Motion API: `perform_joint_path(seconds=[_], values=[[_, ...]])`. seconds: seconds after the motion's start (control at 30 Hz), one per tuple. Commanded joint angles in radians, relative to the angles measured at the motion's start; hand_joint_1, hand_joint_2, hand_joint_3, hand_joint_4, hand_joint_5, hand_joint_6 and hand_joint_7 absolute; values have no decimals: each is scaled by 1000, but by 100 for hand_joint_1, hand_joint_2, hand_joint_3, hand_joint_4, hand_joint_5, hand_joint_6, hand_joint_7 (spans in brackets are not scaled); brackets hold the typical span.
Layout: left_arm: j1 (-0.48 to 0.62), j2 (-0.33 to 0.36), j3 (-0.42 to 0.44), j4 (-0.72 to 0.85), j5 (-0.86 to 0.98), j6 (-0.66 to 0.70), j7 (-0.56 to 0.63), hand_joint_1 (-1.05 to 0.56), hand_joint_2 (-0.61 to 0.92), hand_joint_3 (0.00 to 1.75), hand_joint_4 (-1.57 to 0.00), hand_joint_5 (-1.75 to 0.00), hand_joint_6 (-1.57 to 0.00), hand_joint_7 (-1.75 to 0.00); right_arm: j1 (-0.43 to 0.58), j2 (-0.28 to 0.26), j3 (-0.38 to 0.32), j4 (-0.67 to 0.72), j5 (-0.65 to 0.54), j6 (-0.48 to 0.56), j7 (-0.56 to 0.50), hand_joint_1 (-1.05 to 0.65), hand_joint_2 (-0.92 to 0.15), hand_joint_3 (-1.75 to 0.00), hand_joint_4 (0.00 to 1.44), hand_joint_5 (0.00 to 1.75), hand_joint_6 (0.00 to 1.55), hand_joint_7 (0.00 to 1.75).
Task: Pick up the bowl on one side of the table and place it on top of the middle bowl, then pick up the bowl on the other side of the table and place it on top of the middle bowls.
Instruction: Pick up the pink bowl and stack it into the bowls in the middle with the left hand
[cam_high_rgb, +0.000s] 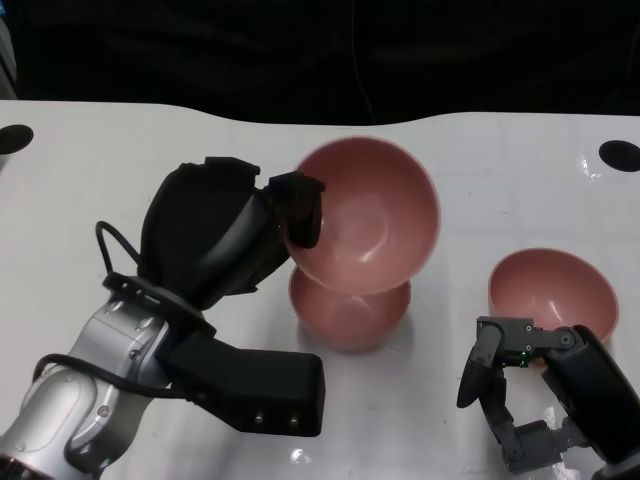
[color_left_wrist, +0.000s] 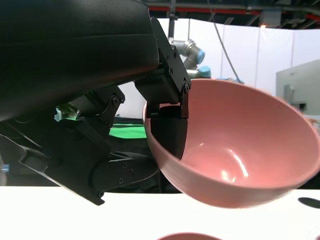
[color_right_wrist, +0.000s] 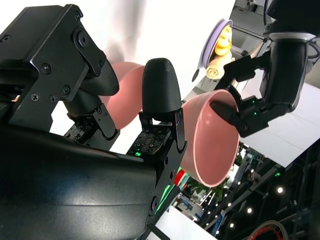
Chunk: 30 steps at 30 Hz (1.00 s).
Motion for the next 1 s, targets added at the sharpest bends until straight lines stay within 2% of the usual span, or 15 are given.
perform_joint_path(seconds=[0.03, 0.1, 0.3, 0.47, 0.63, 0.7, 0.77, 0.87, 1.0], values=[[-18, -5, -12, 29, 4, -17, 12, -16, 44, 92, -91, -175, -90, -131, 0, -9, -5, 0, 6, -15, -5, 18, -18, -163, 91, 175, 87, 135], [-22, -11, -18, 49, 11, -20, 20, -15, 39, 99, -91, -175, -88, -136, 1, -8, -5, -1, 7, -14, -5, 17, -17, -163, 92, 175, 87, 135], [-22, -17, -24, 75, 15, -23, 13, -16, 39, 101, -91, -175, -86, -136, 4, -10, -6, -5, 12, -13, -2, 16, -17, -164, 91, 175, 87, 135], [-18, -16, -28, 88, 20, -20, 11, -18, 44, 93, -89, -175, -92, -115, 4, -10, -6, -2, 15, -17, -1, 15, -17, -164, 92, 174, 87, 134], [-14, -18, -31, 123, 19, -18, 24, -17, 46, 88, -90, -174, -96, -107, 7, -11, -6, -8, 16, -13, 0, 14, -17, -164, 92, 175, 87, 134], [-13, -17, -32, 146, 17, -15, 22, -17, 47, 89, -89, -174, -93, -116, 10, -12, -5, -14, 19, -7, 3, 14, -18, -163, 91, 174, 87, 134], [-14, -16, -32, 166, 9, -10, 8, -17, 48, 90, -88, -175, -92, -115, 11, -12, -5, -15, 21, -6, 4, 14, -18, -163, 91, 174, 87, 134], [-18, -13, -35, 196, 1, 1, -18, -17, 51, 89, -85, -175, -88, -123, 13, -12, -5, -20, 20, -3, 4, 14, -18, -163, 91, 174, 88, 134], [-33, -20, -41, 263, -13, 13, -37, -21, 57, 82, -82, -170, -93, -99, 19, -13, -5, -33, 18, 7, 4, 14, -18, -163, 91, 174, 88, 134]])
